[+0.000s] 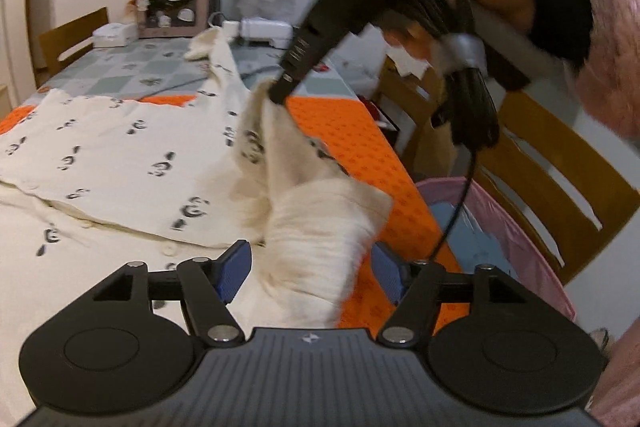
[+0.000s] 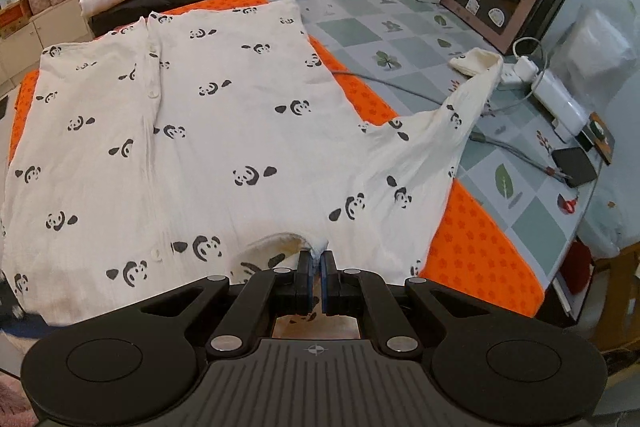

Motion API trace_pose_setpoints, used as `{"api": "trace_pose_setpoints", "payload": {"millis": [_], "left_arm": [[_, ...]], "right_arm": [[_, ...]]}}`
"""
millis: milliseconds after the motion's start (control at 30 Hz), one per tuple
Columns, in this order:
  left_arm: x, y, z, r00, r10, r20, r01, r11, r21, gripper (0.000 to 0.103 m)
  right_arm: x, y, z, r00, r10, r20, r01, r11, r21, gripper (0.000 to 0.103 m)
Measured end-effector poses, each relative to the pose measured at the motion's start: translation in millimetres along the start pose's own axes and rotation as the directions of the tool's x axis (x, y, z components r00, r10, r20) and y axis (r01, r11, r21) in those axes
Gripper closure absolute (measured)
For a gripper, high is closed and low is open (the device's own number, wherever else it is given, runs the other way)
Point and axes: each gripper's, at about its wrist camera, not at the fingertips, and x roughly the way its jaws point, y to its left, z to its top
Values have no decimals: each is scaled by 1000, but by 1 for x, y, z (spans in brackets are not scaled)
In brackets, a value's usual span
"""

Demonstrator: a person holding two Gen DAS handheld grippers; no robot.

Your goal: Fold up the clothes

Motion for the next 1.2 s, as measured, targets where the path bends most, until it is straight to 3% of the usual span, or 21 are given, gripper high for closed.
{"api": "trace_pose_setpoints", "payload": {"millis": [167, 267, 300, 333, 400, 600, 667, 733, 767, 867, 967, 1200], "left_arm": [[19, -22, -8, 998, 56, -8, -55, 997, 63, 28], [26, -34, -13, 993, 110, 42, -114, 989, 97, 30], [26, -34, -13, 991, 121, 61, -127, 988, 87, 39], [26, -35, -13, 988, 133, 80, -139, 987, 76, 67], [23, -33, -14, 981, 166, 104, -171, 984, 41, 96], [-4, -7, -10, 957, 255, 141, -239, 963, -121, 98], [-12, 15, -6, 959, 258, 114, -228, 947, -228, 98], [-18, 47, -2, 971, 221, 89, -170, 904, -393, 98], [-22, 65, -3, 973, 213, 84, -149, 868, -474, 98], [-30, 110, -8, 973, 213, 86, -115, 777, -619, 98], [-32, 151, -17, 981, 159, 107, -40, 718, -695, 98], [-24, 234, -44, 986, 164, 28, -71, 567, -821, 98]], "right_arm": [[-3, 0, -2, 1000, 9, 5, -9, 1000, -14, 97], [-4, 1, -2, 1000, 18, 6, -18, 1000, -21, 97], [-4, 0, -3, 1000, 22, 6, -22, 999, -23, 97], [-5, 1, -3, 1000, 22, 6, -22, 999, -25, 97], [-6, 1, -2, 1000, 24, 8, -24, 999, -32, 97], [-6, 6, 11, 999, 44, 27, -42, 998, -52, 97], [-2, 10, 23, 999, 44, 31, -42, 997, -66, 97], [6, 17, 36, 999, 45, 27, -43, 996, -84, 97], [10, 20, 42, 999, 43, 26, -41, 995, -94, 97], [28, 35, 64, 999, 47, 11, -45, 990, -131, 97], [53, 50, 88, 998, 53, -15, -54, 986, -157, 97], [118, 84, 131, 991, 61, -120, -86, 973, -216, 97]]}}
